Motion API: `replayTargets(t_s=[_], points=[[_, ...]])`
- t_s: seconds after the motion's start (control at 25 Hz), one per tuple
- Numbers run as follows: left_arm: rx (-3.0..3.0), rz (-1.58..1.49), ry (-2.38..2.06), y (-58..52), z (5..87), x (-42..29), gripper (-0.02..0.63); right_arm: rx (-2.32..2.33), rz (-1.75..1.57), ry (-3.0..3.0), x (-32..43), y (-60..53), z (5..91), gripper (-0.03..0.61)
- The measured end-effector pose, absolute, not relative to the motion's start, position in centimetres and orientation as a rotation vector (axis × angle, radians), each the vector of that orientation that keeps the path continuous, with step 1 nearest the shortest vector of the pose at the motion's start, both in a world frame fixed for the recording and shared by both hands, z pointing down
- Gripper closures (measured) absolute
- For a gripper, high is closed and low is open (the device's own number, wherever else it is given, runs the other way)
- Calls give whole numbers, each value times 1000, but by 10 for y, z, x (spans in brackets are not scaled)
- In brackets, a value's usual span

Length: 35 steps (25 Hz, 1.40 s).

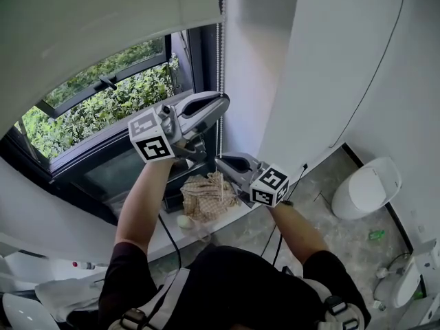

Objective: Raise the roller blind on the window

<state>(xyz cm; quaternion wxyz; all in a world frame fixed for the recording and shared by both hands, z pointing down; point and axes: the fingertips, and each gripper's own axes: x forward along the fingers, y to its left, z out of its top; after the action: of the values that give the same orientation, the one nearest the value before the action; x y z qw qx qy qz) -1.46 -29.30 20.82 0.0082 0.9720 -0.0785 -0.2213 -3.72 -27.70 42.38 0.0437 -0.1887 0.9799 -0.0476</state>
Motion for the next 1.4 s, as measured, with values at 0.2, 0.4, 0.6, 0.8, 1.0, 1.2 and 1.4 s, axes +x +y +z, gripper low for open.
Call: replayTargets(t_s=[0.2, 0.4, 0.6, 0.8, 1.0, 1.2, 1.4], points=[[2994, -727, -305, -300, 215, -21, 598, -573, -181, 2970, -32, -275, 430, 560], [3001, -505, -405, -313, 273, -12, 598, -644, -230, 3125, -27, -277, 488, 560], [2891, -399, -383, -306, 361, -3, 598, -643, -403, 3397, -21, -262, 578, 560], [2860, -458, -392, -297, 384, -10, 600, -615, -354, 3450, -16, -248, 595, 552], [2835, -494, -431, -304, 383, -21, 598, -591, -160, 3325, -13, -256, 521, 434], [2812, -535, -448, -304, 382, -29, 598, -558, 35, 3062, -7, -264, 403, 425], [2812, -532, -458, -302, 382, -30, 598, -585, 129, 2875, -12, -279, 314, 425]])
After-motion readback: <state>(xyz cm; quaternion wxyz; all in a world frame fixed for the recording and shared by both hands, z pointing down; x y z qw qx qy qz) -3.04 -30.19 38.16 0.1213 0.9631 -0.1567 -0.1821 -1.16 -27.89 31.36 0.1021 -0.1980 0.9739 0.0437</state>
